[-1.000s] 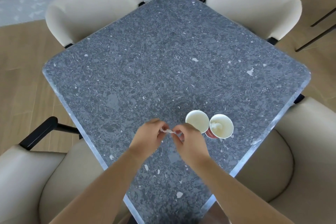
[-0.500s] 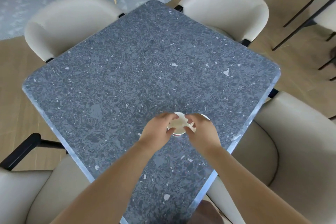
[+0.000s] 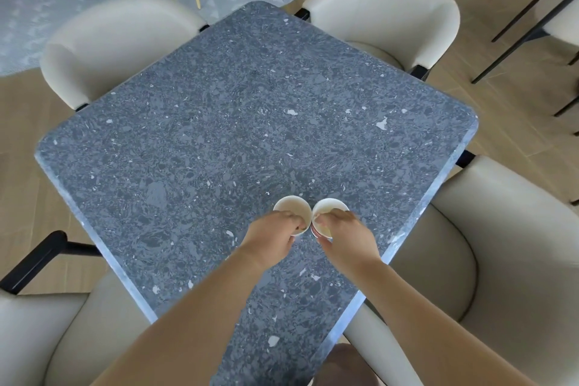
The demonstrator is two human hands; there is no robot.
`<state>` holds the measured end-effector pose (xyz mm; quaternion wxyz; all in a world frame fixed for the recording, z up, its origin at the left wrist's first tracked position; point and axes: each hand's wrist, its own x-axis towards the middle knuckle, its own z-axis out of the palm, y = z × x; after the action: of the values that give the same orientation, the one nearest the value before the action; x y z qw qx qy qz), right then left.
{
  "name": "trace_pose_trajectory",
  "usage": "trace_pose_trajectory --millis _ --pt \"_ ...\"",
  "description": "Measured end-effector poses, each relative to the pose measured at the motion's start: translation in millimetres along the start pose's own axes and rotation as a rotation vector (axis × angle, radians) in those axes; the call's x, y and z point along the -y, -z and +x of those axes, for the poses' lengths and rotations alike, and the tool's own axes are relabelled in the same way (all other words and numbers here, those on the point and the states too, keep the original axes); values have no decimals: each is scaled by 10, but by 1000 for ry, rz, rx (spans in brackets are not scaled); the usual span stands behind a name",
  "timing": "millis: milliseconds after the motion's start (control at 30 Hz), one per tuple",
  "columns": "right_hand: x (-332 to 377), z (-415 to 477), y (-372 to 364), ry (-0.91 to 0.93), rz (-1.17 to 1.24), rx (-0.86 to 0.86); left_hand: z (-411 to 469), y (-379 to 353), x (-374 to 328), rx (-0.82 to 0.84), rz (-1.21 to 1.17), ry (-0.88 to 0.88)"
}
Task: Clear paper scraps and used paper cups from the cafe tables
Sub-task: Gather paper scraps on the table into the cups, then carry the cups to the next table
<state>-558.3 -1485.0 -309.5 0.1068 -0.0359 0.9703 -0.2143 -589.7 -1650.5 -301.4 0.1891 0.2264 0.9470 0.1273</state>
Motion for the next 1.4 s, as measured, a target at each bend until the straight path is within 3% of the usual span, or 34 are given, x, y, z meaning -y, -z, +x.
trace_pose_trajectory --millis 233,500,933,1100,1400 --pt "-59 58 131 6 -45 48 10 82 -157 -60 -51 86" --pt "-104 -131 423 15 38 -84 -93 304 -357 -161 -106 36" --pt "224 -1293 750 -47 167 -472 -733 563 -750 -335 -113 -259" --pt "364 -1850 834 -104 159 -622 -1040 611 -1041 -303 -117 -387" --pt "322 -2874 708 -336 193 -738 -1480 380 -1703 -199 -172 -629"
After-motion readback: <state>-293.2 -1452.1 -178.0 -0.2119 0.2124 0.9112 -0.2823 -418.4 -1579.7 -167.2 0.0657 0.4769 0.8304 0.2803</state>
